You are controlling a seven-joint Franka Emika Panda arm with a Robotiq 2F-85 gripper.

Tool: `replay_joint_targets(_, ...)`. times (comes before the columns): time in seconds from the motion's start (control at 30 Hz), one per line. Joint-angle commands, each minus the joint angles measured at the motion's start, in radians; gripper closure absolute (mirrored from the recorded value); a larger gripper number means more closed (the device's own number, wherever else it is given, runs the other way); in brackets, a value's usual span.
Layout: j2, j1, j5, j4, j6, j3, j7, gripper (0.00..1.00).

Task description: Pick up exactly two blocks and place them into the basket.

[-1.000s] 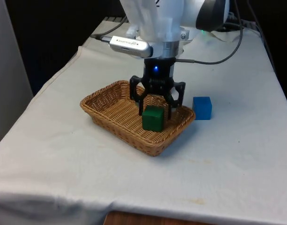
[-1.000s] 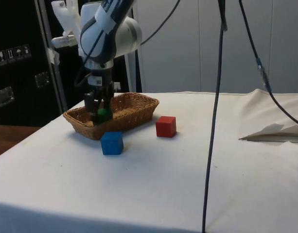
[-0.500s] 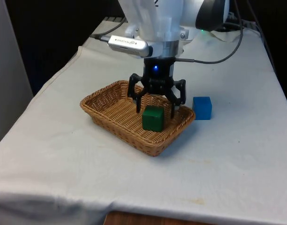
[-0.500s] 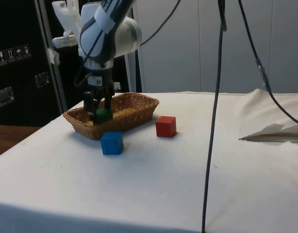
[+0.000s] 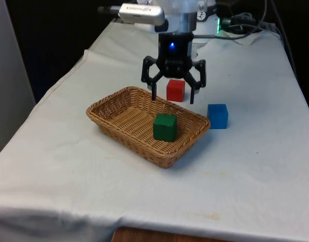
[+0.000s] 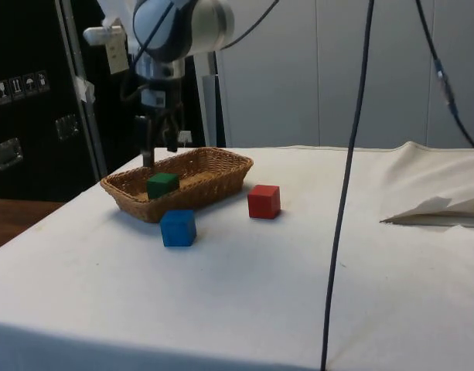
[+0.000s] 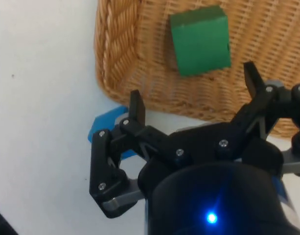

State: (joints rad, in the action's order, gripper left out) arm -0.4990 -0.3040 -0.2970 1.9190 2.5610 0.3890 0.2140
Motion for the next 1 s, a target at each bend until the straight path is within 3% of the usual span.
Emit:
replay_joint_targets(0.0,0.020,-0.011,0.017,0.017,-0.005,0.013,-0.010,0.00)
replay_joint_targets(0.03,0.033,-0.012,0.023,0.026,-0.007,0.013,-0.010,0.00)
replay_joint_targets(0.07,0.026,-0.001,0.011,0.019,-0.004,0.000,-0.001,0.00)
replay_joint_targets(0.1,0.046,-0.012,0.029,0.036,-0.009,0.013,-0.010,0.00)
replay_joint_targets(0.3,0.140,-0.011,0.069,0.103,-0.017,0.011,-0.010,0.00)
replay_joint_targets(0.33,0.126,-0.002,0.052,0.094,-0.010,0.001,-0.001,0.00)
replay_joint_targets(0.37,0.140,-0.002,0.058,0.103,-0.012,0.001,-0.001,0.00)
replay_joint_targets(0.4,0.164,-0.010,0.080,0.120,-0.020,0.011,-0.011,0.00)
replay_joint_targets(0.6,0.255,-0.008,0.120,0.177,-0.040,0.009,-0.010,0.00)
replay_joint_targets(0.63,0.258,-0.002,0.109,0.179,-0.038,0.001,0.000,0.00)
replay_joint_targets(0.67,0.279,-0.008,0.131,0.194,-0.044,0.008,-0.009,0.00)
replay_joint_targets(0.93,0.364,-0.002,0.158,0.256,-0.054,0.001,0.001,0.00)
replay_joint_targets(0.97,0.382,-0.005,0.182,0.270,-0.061,0.007,-0.010,0.00)
